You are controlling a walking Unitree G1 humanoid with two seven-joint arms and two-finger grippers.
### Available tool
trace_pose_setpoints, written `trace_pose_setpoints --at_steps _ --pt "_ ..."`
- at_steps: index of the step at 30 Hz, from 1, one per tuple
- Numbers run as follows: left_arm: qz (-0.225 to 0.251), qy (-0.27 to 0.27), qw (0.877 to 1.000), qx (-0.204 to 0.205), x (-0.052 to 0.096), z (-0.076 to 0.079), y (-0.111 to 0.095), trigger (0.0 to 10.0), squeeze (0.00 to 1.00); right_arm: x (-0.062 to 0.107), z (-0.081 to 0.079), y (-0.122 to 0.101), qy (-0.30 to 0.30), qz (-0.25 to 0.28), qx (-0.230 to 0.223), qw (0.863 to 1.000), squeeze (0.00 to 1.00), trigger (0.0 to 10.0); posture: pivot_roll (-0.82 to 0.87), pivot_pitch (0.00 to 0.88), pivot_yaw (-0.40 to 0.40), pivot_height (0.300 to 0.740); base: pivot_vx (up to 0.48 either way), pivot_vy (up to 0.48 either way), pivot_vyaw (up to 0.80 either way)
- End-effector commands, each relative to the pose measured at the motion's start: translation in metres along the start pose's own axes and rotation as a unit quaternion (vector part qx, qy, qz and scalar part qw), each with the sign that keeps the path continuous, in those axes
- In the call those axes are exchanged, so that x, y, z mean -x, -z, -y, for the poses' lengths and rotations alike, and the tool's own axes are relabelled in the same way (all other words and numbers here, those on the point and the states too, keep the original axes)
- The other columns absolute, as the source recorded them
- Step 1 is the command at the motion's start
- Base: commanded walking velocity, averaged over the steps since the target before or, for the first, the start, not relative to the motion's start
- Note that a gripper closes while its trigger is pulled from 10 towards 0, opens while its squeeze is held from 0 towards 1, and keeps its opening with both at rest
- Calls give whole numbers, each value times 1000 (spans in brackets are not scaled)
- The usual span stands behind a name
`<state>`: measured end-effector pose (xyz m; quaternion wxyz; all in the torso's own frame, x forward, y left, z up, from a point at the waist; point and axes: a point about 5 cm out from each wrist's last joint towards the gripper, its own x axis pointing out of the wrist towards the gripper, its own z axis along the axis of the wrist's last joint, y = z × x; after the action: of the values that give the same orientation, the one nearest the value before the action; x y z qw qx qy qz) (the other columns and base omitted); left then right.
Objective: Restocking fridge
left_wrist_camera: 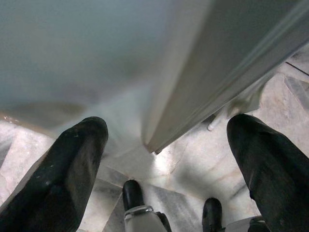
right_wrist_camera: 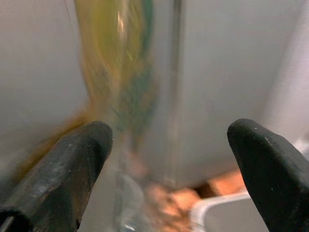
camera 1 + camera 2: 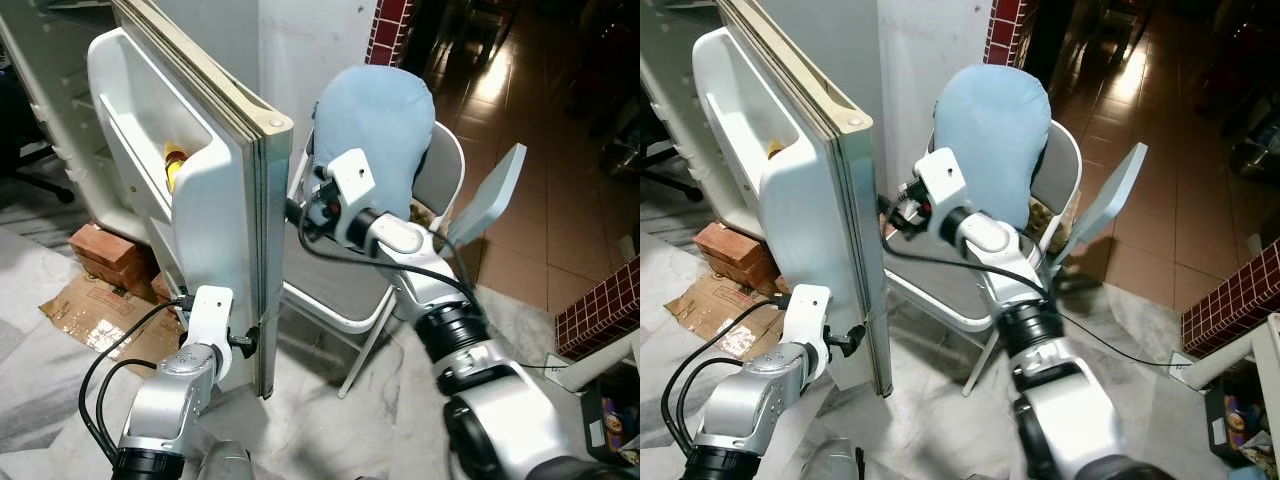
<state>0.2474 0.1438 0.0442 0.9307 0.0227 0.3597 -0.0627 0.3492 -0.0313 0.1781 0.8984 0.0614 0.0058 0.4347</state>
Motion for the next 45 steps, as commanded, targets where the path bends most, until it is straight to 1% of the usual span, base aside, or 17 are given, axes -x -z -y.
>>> trace_pose_setpoints --at_steps 1,2,3,4,5,6,7,11,12,13,16,17,19,23,27,37,45 --pt "2 0 1000 -5 0 2 -3 10000 0 -4 -13 -19 -52 35 -14 998 0 10000 124 0 -106 716 0 0 0" --pt "2 -1 1000 -5 0 2 -3 10000 0 0 -25 -23 -105 37 -31 993 0 10000 123 0 -108 716 0 0 0" --pt "2 -1 1000 -5 0 2 -3 10000 0 0 -25 -23 -105 37 -31 993 0 10000 123 0 -108 716 0 0 0" --pt "2 -2 1000 -5 0 1 -3 10000 0 11 -40 -30 -185 45 -52 980 0 10000 122 0 -108 716 0 0 0" --pt "2 -2 1000 -5 0 1 -3 10000 0 11 -40 -30 -185 45 -52 980 0 10000 122 0 -108 716 0 0 0" --pt "3 -4 1000 -5 -1 0 -4 10000 0 29 -58 -38 -281 52 -79 955 0 10000 116 0 -105 716 0 0 0" --pt "4 -5 1000 -6 -2 0 -4 10000 0 33 -60 -40 -296 54 -84 950 0 10000 115 0 -104 716 0 0 0" --pt "6 4 1000 -9 -3 3 -7 10000 0 26 -38 -17 -191 1 -33 981 0 10000 112 0 -98 716 0 0 0" --pt "6 26 1000 -16 -2 9 -8 10000 0 20 -24 -3 -127 -37 -1 991 0 10000 113 0 -98 716 0 0 0" --pt "6 26 1000 -16 -2 9 -8 10000 0 20 -24 -3 -127 -37 -1 991 0 10000 113 0 -98 716 0 0 0" --pt "9 56 997 -48 0 20 -10 10000 0 19 -13 10 -75 -71 52 993 0 10000 119 0 -100 716 0 0 0" --pt "15 54 996 -69 1 21 -10 10000 0 21 -9 13 -57 -77 53 994 0 10000 120 0 -101 716 0 0 0" --pt "23 50 996 -74 0 21 -11 10000 0 23 -4 12 -35 -74 60 995 0 10000 121 0 -101 716 0 0 0" --pt "54 16 997 -50 1 11 -15 10000 0 28 6 11 5 -72 70 995 0 10000 118 0 -101 716 0 0 0" --pt "64 5 996 -54 1 8 -16 10000 0 32 17 18 49 -68 76 994 0 10000 117 0 -102 716 0 0 0" --pt "68 -2 996 -63 -2 9 -16 10000 0 25 13 23 73 -54 77 993 0 10000 114 0 -101 716 0 -208 389" --pt "79 -11 996 -46 -1 6 -18 10000 0 22 16 22 91 -47 86 991 0 10000 117 0 -108 716 0 -302 0"
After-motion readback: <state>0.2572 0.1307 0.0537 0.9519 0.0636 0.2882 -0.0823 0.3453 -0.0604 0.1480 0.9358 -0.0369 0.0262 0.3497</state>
